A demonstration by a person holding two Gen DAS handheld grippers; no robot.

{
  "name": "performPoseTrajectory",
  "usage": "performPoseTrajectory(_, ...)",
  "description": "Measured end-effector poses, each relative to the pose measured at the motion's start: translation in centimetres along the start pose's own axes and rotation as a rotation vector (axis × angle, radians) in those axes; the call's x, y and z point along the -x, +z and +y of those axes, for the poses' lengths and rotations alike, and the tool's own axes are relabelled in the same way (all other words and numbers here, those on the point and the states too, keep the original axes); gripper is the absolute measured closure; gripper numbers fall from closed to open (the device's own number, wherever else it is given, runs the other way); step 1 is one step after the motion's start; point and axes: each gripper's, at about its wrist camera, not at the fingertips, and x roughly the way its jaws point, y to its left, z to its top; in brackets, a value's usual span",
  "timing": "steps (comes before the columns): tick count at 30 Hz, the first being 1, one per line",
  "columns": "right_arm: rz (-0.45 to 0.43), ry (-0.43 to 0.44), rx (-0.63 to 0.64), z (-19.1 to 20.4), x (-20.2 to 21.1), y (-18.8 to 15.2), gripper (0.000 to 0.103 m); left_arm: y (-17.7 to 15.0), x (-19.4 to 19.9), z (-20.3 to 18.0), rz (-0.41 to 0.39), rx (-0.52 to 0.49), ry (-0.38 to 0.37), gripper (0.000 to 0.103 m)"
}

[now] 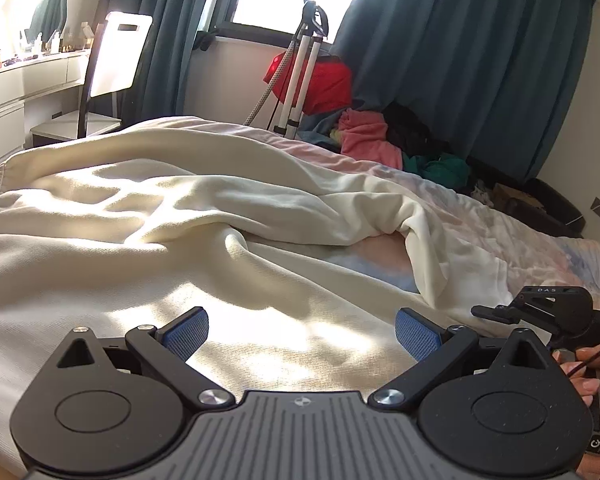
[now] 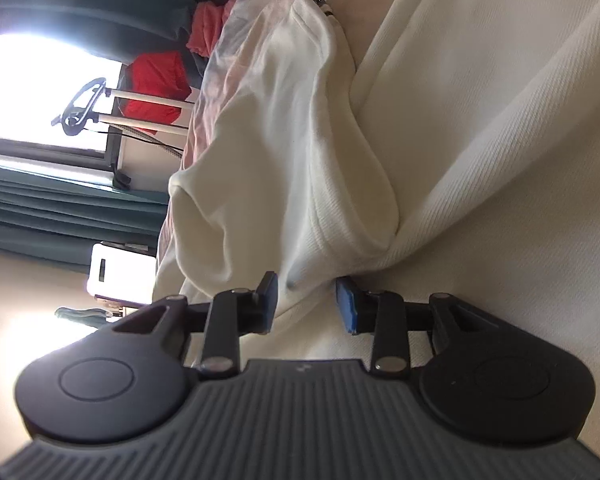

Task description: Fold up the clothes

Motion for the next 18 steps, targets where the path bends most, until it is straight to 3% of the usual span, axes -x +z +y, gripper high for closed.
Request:
performPoseTrajectory(7,-0.043,0.026,0.018,0.7,1.7,0.3,0.070,-0.3,-0.2,0.0,0.005,-0.012,0.011,0.002)
performPoseTrajectory(9,-0.048,0.008,0.018,0.8,2.3,0.5,0.081,-0.3,-0.3,0.0,0.009,-0.009,0.010,0.002)
performPoseTrajectory(10,-0.050,-0.001,0.019,0.8,2.7,0.6,0.082,-0.3,-0.3,0.0,0.011,-0.008,0.010,0.002)
performPoseTrajectory(18,-0.069,-0.003,-0.044,0.1,2.7,1.2,0.081,-0.5,-0.5,-0.2,0.020,-0.026,0.012,0.002)
